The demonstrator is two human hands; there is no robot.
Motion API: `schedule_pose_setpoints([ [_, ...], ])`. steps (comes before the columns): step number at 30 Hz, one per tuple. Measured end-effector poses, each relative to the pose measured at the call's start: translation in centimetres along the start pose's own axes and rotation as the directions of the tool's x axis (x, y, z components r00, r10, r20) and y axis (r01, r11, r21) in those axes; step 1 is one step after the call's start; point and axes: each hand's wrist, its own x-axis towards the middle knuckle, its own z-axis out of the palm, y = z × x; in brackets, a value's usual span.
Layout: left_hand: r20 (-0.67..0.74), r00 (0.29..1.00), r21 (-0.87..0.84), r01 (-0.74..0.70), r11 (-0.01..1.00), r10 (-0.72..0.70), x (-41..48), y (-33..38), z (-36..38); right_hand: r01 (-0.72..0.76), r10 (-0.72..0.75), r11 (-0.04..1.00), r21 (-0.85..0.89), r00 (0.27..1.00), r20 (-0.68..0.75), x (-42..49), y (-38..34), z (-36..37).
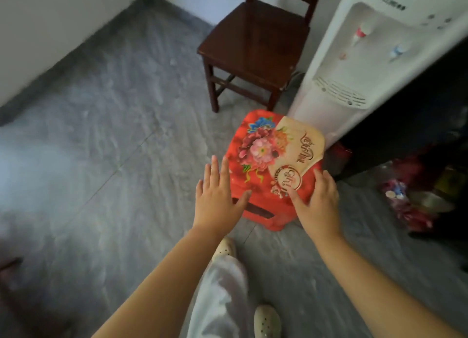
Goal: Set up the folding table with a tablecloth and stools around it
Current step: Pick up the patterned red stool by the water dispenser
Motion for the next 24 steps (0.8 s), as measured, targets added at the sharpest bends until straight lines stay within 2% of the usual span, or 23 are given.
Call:
schedule_pose_setpoints([
  [5,0.072,0.995,-0.088,0.075,0.993,-0.069,9.8,0.6,3.1,-0.225,0.227,0.973,0.047,0.973,-0.04,6.3,2.3,2.9],
  [10,0.132,0.973,-0.12,0.205,0.971,-0.189,15.8,0.3,7.2,-0.399,0.398,0.915,0.055,0.917,0.028,10.2,4.7,6.0],
  [15,0.15,0.954,-0.028,0.268,0.963,-0.261,18.4,-0.6,10.8,-0.469,0.456,0.877,0.103,0.881,0.127,12.2,7.6,7.5],
  [17,0.118,0.952,-0.017,0.286,0.958,-0.282,18.5,-0.8,11.6,-0.466,0.444,0.877,0.122,0.88,0.171,12.7,8.4,7.7],
  [24,0.055,0.942,-0.09,0.334,0.938,-0.33,18.2,-1.0,11.8,-0.439,0.398,0.875,0.204,0.893,0.211,13.3,7.7,7.6],
])
